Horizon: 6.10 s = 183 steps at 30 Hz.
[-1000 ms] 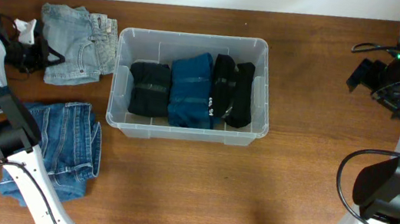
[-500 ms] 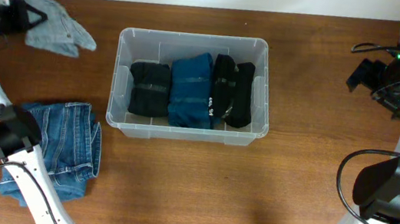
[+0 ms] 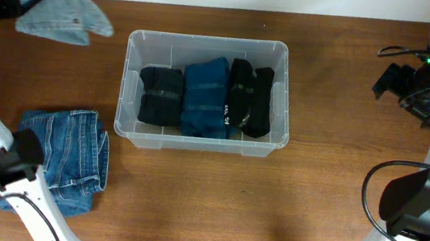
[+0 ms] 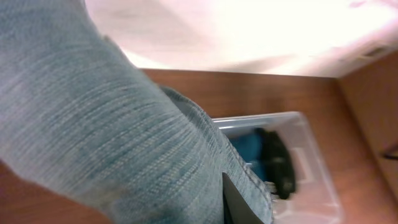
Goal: Pack container
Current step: 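Lift the light-blue jeans with the left gripper over the box, then lower the light-blue jeans into the box on top of the cloths, then press and tuck the light-blue jeans down with the left gripper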
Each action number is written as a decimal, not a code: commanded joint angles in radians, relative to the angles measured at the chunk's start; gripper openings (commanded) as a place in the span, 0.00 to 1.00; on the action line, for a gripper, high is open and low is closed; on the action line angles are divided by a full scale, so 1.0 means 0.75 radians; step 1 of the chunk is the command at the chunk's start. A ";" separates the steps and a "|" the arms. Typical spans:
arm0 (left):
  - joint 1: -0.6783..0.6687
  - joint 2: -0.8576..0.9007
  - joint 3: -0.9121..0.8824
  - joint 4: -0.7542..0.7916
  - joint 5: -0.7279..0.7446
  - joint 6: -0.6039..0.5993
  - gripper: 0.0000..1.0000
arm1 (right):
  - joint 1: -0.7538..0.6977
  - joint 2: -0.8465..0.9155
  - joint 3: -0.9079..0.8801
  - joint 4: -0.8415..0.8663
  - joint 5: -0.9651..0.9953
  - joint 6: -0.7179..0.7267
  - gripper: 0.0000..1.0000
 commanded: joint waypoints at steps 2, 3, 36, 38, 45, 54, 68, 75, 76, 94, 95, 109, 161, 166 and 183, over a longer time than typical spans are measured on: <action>-0.125 -0.141 0.038 0.008 0.212 -0.068 0.01 | -0.004 0.003 -0.003 -0.002 0.002 0.016 0.99; -0.154 -0.151 0.038 0.008 0.239 -0.078 0.01 | -0.004 0.003 -0.003 -0.002 0.003 0.016 0.98; -1.114 -0.158 -0.614 0.260 0.006 -0.193 0.00 | -0.004 0.003 -0.003 -0.002 0.002 0.016 0.98; -1.122 -0.158 -0.646 0.292 0.007 -0.228 0.01 | -0.004 0.003 -0.003 -0.002 0.003 0.016 0.99; -1.123 -0.158 -0.733 0.406 0.006 -0.248 0.01 | -0.004 0.003 -0.003 -0.002 0.003 0.016 0.98; -1.151 -0.157 -0.845 0.504 0.006 -0.248 0.01 | -0.004 0.003 -0.003 -0.002 0.003 0.016 0.99; -1.157 -0.157 -1.070 0.561 -0.085 -0.247 0.06 | -0.004 0.003 -0.003 -0.002 0.002 0.016 0.98; -1.156 -0.157 -1.112 0.500 -0.287 -0.247 0.30 | -0.004 0.003 -0.003 -0.002 0.002 0.016 0.99; -1.156 -0.158 -1.111 0.486 -0.333 -0.247 0.30 | -0.004 0.003 -0.003 -0.002 0.002 0.016 0.98; -1.069 -0.160 -1.040 0.381 -0.788 -0.281 0.61 | -0.004 0.003 -0.003 -0.002 0.002 0.016 0.99; -1.062 -0.160 -1.027 0.370 -0.802 -0.281 0.65 | -0.004 0.003 -0.003 -0.002 0.002 0.016 0.98; -1.051 -0.157 -0.933 0.371 -0.922 -0.283 0.55 | -0.004 0.003 -0.003 -0.002 0.002 0.016 0.99; -1.277 -0.158 -1.410 0.891 -0.631 -0.426 0.01 | -0.004 0.003 -0.003 -0.002 0.002 0.016 0.98; -1.234 -0.159 -1.349 0.674 -0.631 -0.361 0.01 | -0.004 0.003 -0.003 -0.002 0.002 0.016 0.99; -1.193 -0.152 -1.173 0.198 -0.582 -0.215 0.01 | -0.004 0.003 -0.003 -0.002 0.002 0.016 0.99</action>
